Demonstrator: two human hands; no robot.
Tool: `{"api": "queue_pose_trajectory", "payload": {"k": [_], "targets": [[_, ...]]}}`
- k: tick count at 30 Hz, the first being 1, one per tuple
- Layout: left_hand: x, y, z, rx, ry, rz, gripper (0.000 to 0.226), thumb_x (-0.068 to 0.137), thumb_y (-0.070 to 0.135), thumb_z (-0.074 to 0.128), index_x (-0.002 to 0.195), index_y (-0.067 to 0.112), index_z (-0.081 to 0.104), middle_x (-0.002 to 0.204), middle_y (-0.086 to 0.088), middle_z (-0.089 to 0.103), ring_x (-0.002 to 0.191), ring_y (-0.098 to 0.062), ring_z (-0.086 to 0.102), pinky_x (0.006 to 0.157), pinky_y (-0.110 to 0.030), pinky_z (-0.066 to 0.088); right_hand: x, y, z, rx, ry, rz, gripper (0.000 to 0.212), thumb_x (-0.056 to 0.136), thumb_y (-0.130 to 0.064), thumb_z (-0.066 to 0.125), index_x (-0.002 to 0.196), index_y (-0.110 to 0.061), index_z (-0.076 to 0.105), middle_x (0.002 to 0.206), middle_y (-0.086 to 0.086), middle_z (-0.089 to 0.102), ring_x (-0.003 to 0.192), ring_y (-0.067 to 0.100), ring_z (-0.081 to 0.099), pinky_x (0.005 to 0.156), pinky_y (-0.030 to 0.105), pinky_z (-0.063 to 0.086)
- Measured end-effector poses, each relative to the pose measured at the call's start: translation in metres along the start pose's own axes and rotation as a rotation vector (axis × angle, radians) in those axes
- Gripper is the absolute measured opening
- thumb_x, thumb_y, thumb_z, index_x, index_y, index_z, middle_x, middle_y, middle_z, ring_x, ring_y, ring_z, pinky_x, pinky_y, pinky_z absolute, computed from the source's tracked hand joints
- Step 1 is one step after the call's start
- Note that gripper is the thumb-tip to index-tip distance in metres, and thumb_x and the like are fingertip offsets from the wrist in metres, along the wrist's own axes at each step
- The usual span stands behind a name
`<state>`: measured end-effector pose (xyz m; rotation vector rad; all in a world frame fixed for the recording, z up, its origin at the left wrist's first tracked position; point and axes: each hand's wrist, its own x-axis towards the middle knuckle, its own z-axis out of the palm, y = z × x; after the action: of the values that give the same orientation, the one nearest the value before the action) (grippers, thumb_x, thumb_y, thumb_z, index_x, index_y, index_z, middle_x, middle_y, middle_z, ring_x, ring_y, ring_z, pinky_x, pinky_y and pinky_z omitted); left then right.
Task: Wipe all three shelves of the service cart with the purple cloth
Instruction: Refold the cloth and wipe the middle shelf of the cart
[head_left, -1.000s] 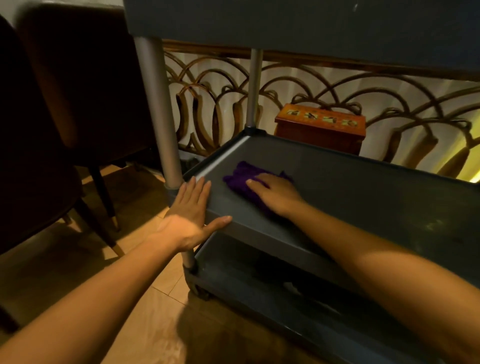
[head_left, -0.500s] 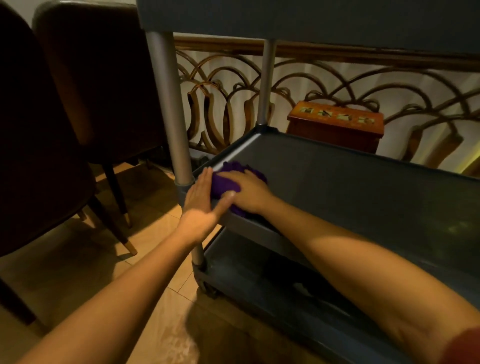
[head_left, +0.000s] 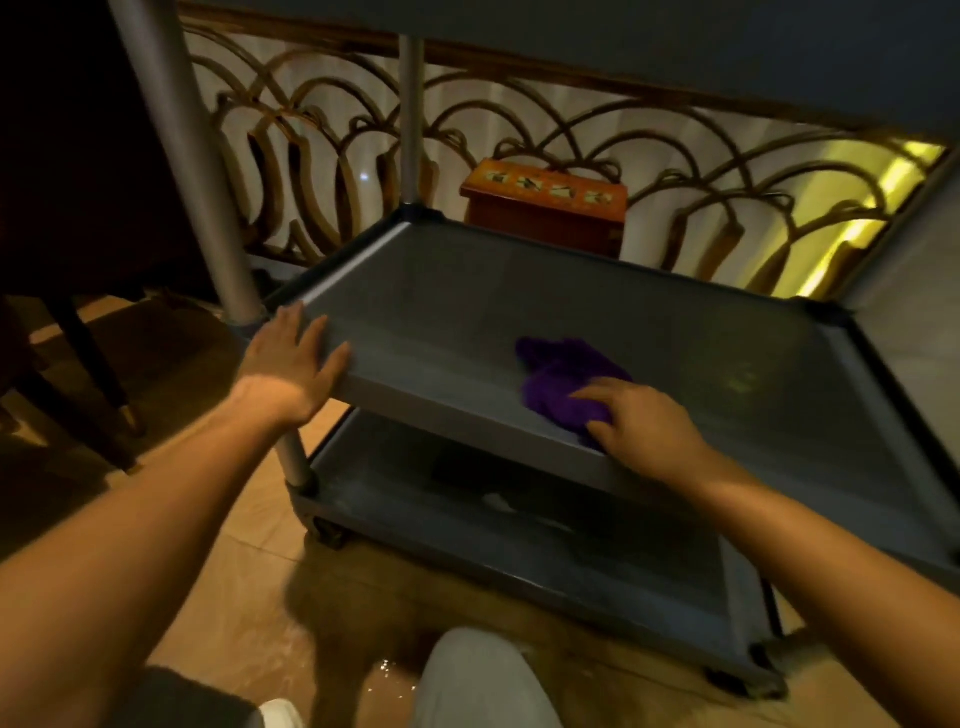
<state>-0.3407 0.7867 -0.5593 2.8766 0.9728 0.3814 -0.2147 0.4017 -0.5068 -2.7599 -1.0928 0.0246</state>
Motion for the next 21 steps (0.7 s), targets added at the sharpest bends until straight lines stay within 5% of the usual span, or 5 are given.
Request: {"api": "queue_pose_trajectory", "payload": {"k": [5,8,11,16,21], "targets": [[-0.004,0.055,-0.02,0.064,-0.054,0.216,0.067,0.094,0.064,0.034,0.15,0.027,0.038,0.166,-0.012,0.022,0.153,-0.036,0.015,0.121,-0.058,0.014,-0.033,0.034,-0.011,-0.076,0.065,0.248,0.035,0.096,-0.04,0.053,0.13,-0.033,0.061,0.131,0.005,0.068,0.113,0.031,0.067,0.087,0.041,0.054],[-0.022,0.138,-0.029,-0.209,-0.034,0.394,0.059,0.099,0.053,0.039,0.151,0.024,0.041,0.164,-0.011,0.03,0.153,-0.034,0.019,0.121,-0.057,0.018,0.008,-0.021,-0.004,0.108,0.105,0.112,0.048,0.098,-0.046,0.052,0.144,-0.034,0.051,0.147,0.005,0.058,0.129,0.03,0.058,0.104,0.043,0.049],[-0.042,0.177,-0.024,-0.464,-0.099,0.29,0.063,0.102,0.055,0.03,0.153,0.019,0.035,0.163,-0.013,0.031,0.151,-0.034,0.023,0.12,-0.056,0.022,0.033,-0.054,0.014,0.072,-0.111,0.051,0.056,0.096,-0.056,0.048,0.149,-0.044,0.039,0.161,0.007,0.038,0.142,0.038,0.04,0.114,0.057,0.036],[-0.043,0.171,-0.007,-0.149,-0.307,0.309,0.095,0.082,0.084,0.005,0.159,0.028,0.019,0.169,-0.007,0.017,0.155,-0.032,0.007,0.121,-0.061,0.015,0.009,0.019,-0.005,0.024,-0.126,0.137,0.048,0.097,-0.045,0.051,0.145,-0.044,0.046,0.157,0.005,0.043,0.136,0.034,0.049,0.109,0.046,0.043],[-0.031,0.173,-0.005,-0.017,-0.453,0.343,0.09,0.083,0.082,0.003,0.158,0.034,0.016,0.169,-0.005,0.014,0.155,-0.034,0.007,0.121,-0.066,0.008,-0.03,0.124,-0.029,-0.16,-0.076,0.499,0.04,0.101,-0.038,0.044,0.139,-0.03,0.055,0.144,0.008,0.055,0.122,0.033,0.059,0.1,0.044,0.05]]}}
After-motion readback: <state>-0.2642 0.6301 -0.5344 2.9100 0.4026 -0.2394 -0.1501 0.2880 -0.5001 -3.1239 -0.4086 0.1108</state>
